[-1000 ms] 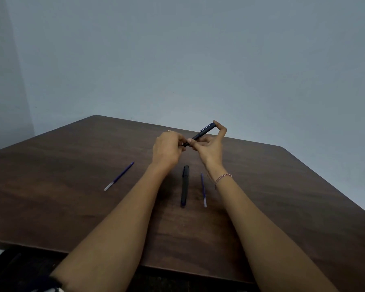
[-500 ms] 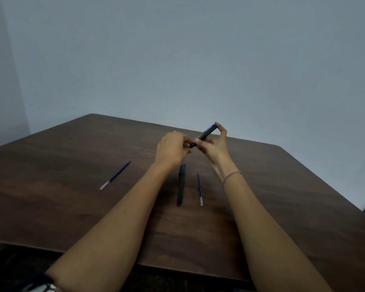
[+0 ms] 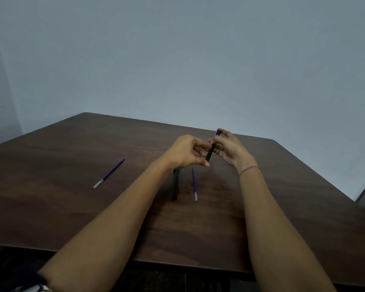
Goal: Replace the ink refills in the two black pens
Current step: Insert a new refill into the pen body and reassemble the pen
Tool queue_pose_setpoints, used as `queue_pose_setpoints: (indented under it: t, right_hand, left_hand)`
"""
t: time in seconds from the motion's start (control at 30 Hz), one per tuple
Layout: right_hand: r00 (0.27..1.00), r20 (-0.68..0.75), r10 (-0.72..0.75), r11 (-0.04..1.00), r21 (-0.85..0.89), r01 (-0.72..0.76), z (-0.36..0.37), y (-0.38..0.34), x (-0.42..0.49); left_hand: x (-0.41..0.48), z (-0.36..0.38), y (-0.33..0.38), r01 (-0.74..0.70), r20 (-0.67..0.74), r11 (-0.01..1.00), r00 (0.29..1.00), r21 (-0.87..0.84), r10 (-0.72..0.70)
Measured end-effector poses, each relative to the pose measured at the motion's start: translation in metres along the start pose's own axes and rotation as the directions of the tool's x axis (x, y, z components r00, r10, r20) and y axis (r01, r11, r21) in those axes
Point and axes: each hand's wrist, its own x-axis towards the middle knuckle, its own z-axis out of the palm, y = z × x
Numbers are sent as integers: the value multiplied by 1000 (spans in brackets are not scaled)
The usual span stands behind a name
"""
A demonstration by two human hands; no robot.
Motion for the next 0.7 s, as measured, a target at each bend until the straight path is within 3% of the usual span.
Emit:
queue_pose_setpoints:
  t: [0.17,0.27,0.33,0.43,0.7]
  right_hand:
    - [1000,-4,-21,997,-71,21,-7,2,-7]
    - [999,-51,-17,962,-272,2,-24,1,-17]
    - [993,-95,-65,901,-434,17,-43,-2,-23]
    - [972,-151,-180,736,-676,31,-72,-4,-30]
    - [952,-277,-128,485,-855,-184,-112,12,-41]
  left_hand:
    - [-2,14,8,3,-14,998,1000,60,-2]
    - [-7,33,25,-36,-38,972,998,231,46]
    - [-8,51,39,-71,-73,929,992,364,105]
    - [-9,76,58,-35,-90,899,992,437,83]
    - [-15,114,75,-42,-30,901,998,431,61]
